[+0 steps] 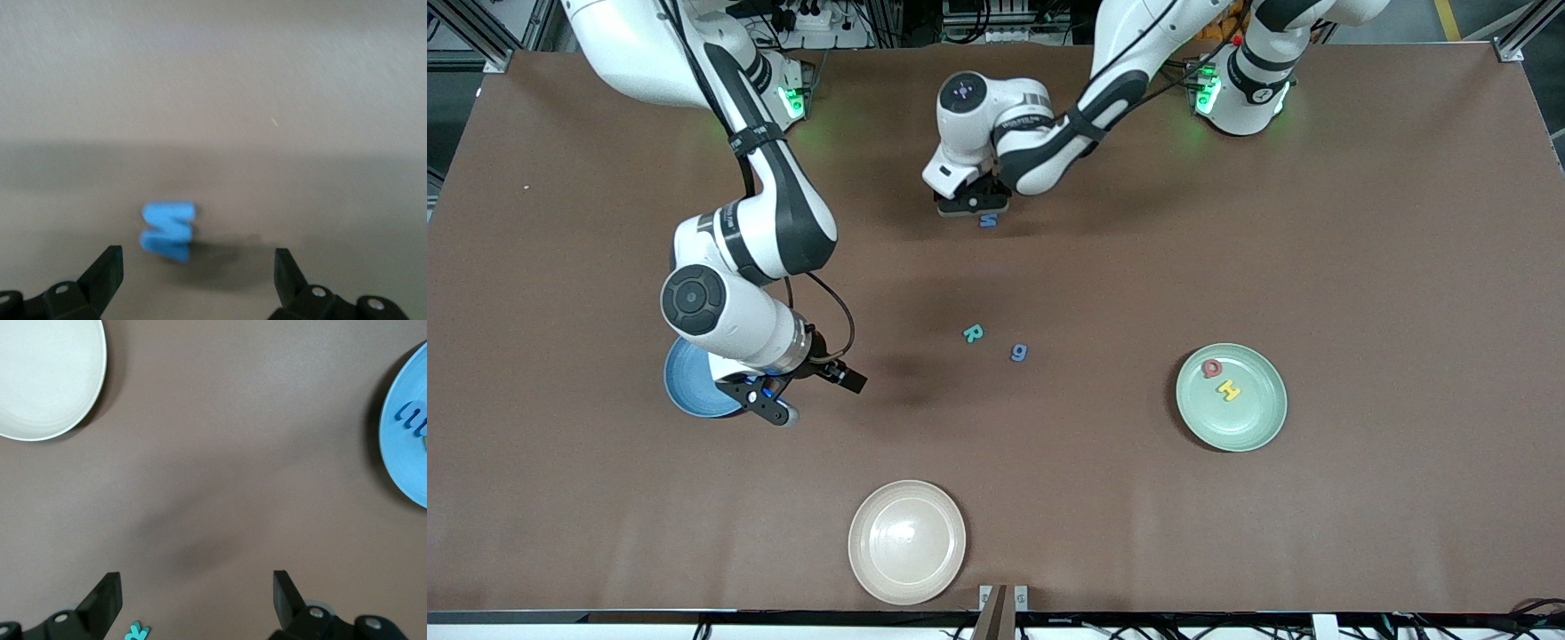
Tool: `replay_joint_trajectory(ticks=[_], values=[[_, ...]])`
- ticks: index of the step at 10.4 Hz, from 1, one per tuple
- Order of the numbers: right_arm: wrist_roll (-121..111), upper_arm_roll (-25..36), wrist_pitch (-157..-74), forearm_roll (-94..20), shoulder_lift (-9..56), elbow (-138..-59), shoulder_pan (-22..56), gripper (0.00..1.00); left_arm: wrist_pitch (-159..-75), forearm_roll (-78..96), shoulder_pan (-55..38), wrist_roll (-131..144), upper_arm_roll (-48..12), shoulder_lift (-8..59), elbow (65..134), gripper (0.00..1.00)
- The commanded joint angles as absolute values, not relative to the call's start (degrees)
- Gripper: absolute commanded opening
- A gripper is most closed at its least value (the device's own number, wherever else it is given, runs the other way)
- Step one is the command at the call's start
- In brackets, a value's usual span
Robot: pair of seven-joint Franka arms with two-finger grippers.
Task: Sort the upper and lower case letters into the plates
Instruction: 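Lower the left gripper onto the blue W and grasp it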
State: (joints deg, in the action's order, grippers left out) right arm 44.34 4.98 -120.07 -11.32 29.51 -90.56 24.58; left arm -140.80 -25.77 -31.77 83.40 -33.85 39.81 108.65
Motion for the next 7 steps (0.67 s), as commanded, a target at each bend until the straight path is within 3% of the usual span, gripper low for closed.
replay_joint_trajectory(ticks=[1,5,6,7], values=[[44.5,5.1,-119.4,-12.3,30.3,-89.1,24.6,1.00,-143.3,-27.2,-30.2,82.0,-33.4,39.6,110.1,1.00],[44.4,5.1,-119.5,-12.3,30.2,-89.1,24.6,1.00,-143.4,-27.2,-31.2,82.9,-33.3,40.9,110.9,1.00],[44.4,5.1,-119.5,-12.2,30.2,-89.1,24.6,1.00,-143.4,-27.2,-31.4,83.1,-33.3,40.7,111.5,0.98],[44.4,5.1,-119.5,-12.2,30.2,-89.1,24.6,1.00,-143.4,-27.2,-31.4,83.1,-33.3,40.8,111.5,0.88]])
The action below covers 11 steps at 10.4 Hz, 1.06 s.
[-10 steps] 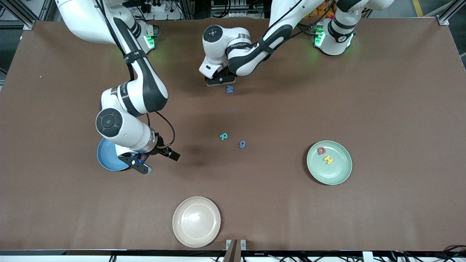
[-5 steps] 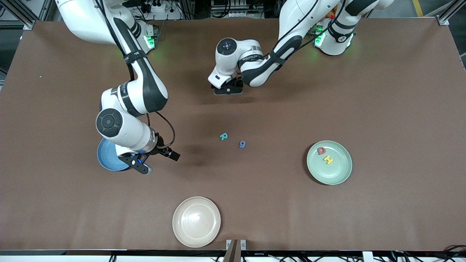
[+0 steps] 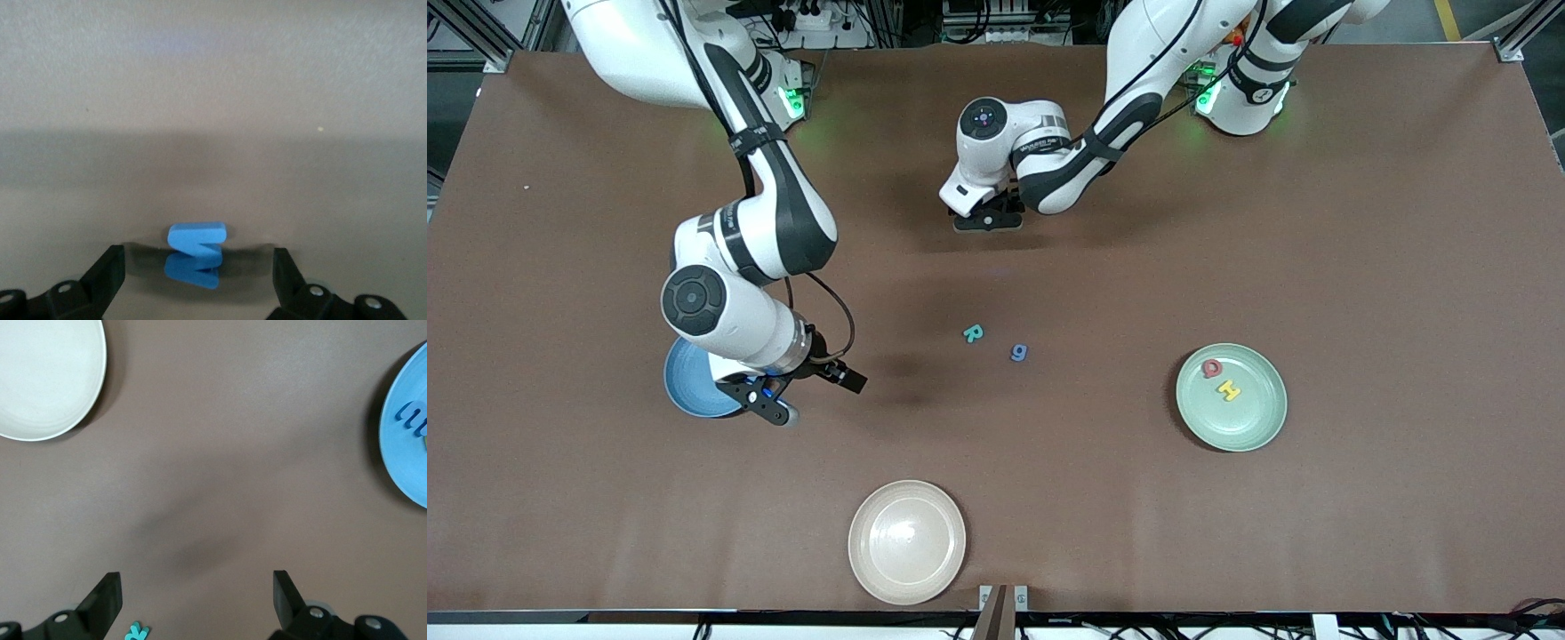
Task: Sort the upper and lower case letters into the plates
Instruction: 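Lower the left gripper onto the blue W and grasp it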
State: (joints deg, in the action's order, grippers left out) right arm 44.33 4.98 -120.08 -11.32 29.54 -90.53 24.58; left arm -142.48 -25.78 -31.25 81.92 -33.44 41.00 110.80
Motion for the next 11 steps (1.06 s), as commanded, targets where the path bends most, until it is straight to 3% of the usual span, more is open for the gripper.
replay_joint_trajectory(ticks=[1,3,5,7,8,10,11], values=[[44.4,5.1,-119.5,-12.2,30.2,-89.1,24.6,1.00,-143.4,-27.2,-31.6,83.0,-33.3,40.9,111.4,0.74],[44.4,5.1,-119.5,-12.2,30.2,-89.1,24.6,1.00,-143.4,-27.2,-31.6,82.8,-33.2,41.0,110.9,0.62],[44.5,5.1,-119.5,-12.2,30.2,-89.1,24.6,1.00,-143.4,-27.2,-31.4,82.4,-33.1,41.0,110.7,0.61],[44.6,5.1,-119.5,-12.2,30.2,-89.1,24.6,1.00,-143.4,-27.2,-31.5,82.1,-32.6,40.9,110.7,0.40],[44.6,5.1,-119.5,-12.2,30.2,-89.1,24.6,1.00,-143.4,-27.2,-31.6,82.2,-32.6,40.7,110.6,0.37],[44.6,5.1,-119.5,-12.2,30.2,-89.1,24.6,1.00,-143.4,-27.2,-31.6,82.3,-32.6,40.8,110.2,0.19],[44.6,5.1,-119.6,-12.2,30.2,-89.1,24.6,1.00,-143.4,-27.2,-31.6,82.5,-32.6,40.7,110.2,0.04]])
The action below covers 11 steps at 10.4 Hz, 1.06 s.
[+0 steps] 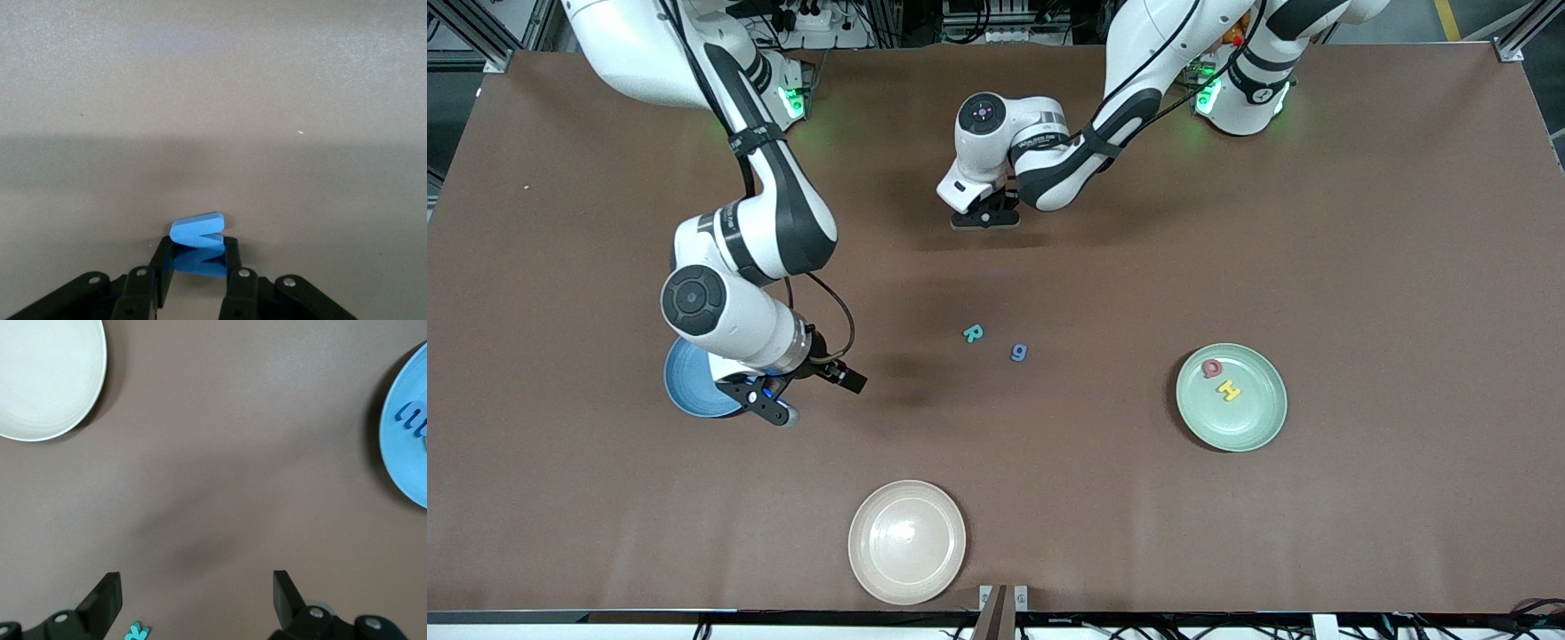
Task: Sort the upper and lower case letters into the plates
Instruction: 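Carry the W to the green plate while the right gripper reaches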
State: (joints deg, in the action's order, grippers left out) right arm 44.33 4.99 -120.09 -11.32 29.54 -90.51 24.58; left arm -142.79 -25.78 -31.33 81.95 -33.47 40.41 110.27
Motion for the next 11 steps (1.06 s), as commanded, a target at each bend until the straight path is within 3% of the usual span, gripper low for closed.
replay_joint_trajectory(ticks=[1,6,11], values=[[44.6,5.1,-119.6,-12.2,30.2,-89.1,24.6,1.00,-143.4,-27.2,-31.6,82.7,-32.6,40.4,110.2,0.01],[46.0,5.0,-119.8,-12.3,30.5,-89.0,25.8,1.00,-143.0,-26.5,-26.2,74.6,-29.9,36.0,110.0,0.01],[56.5,3.1,-120.4,-10.6,39.5,-75.5,31.9,0.93,-142.4,-26.2,-10.9,60.4,-30.0,34.5,106.6,0.01]])
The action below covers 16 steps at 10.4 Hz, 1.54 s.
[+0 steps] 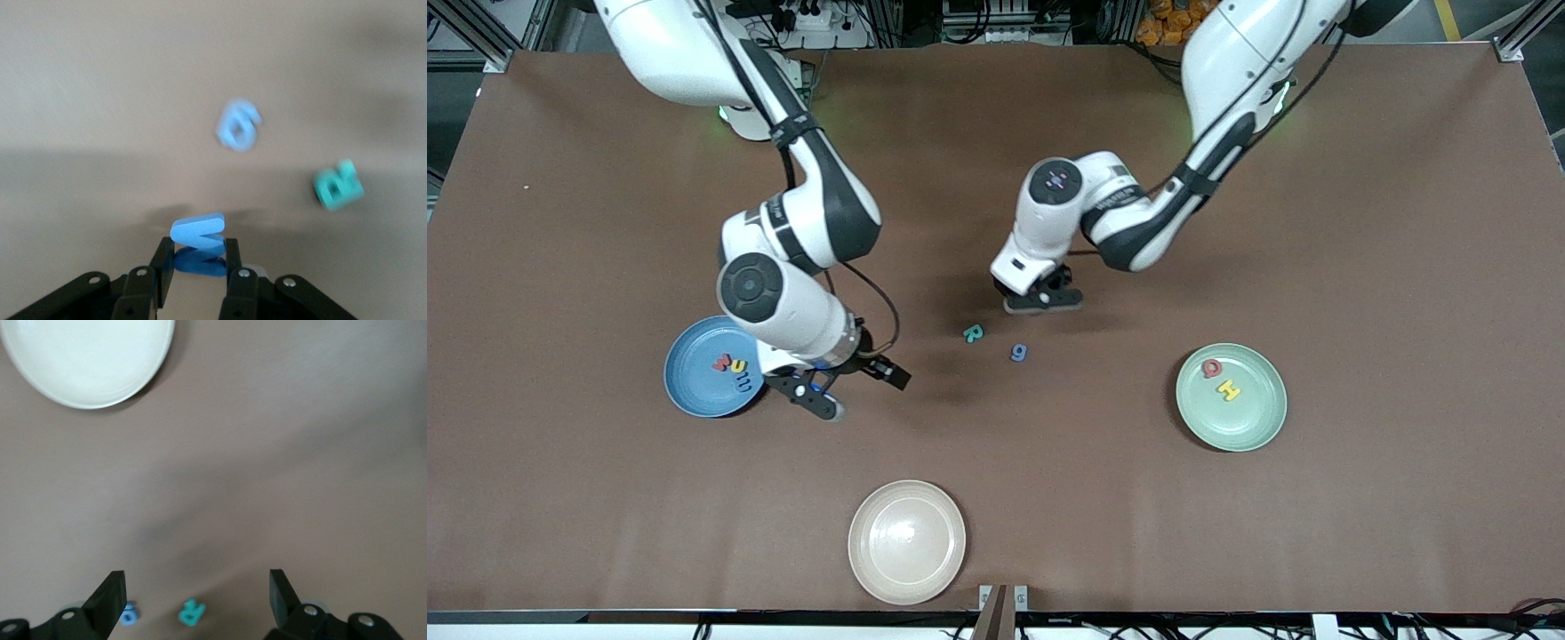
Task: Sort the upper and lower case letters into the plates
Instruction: 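Carry the W to the green plate while the right gripper reaches, then release the W on the green plate while the right gripper grasps 6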
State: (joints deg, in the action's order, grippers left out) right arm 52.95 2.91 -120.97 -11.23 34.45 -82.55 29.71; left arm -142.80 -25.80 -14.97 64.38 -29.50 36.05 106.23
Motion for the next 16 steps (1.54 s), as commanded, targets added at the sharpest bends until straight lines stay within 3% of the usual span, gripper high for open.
replay_joint_trajectory(ticks=[1,5,8,10,12,13,16], values=[[60.2,3.1,-120.4,-8.2,42.3,-72.2,34.1,0.91,-140.8,-24.9,-7.4,55.7,-30.0,33.7,106.4,0.01],[62.8,3.1,-124.6,-2.3,54.2,-60.9,41.0,0.89,-128.0,-17.2,6.1,33.7,-30.1,29.5,103.7,0.01],[59.2,3.1,-126.2,-0.6,57.5,-60.6,44.4,0.88,-127.7,-16.9,11.9,23.7,-29.3,30.1,103.8,0.01],[59.2,3.1,-126.3,-0.5,59.3,-60.4,46.0,0.80,-128.4,-17.0,12.7,20.6,-27.7,30.9,103.5,0.06],[59.3,3.1,-126.6,-0.5,61.1,-59.1,47.0,0.73,-128.4,-17.0,12.3,20.3,-27.7,32.4,100.1,0.43],[59.3,3.0,-127.3,-0.5,61.5,-59.0,47.3,0.71,-128.4,-17.0,12.0,20.2,-27.7,33.8,98.0,0.99],[59.2,3.0,-127.5,0.6,62.6,-59.0,47.5,0.60,-128.4,-16.9,10.9,21.4,-27.7,33.8,97.6,1.00]])
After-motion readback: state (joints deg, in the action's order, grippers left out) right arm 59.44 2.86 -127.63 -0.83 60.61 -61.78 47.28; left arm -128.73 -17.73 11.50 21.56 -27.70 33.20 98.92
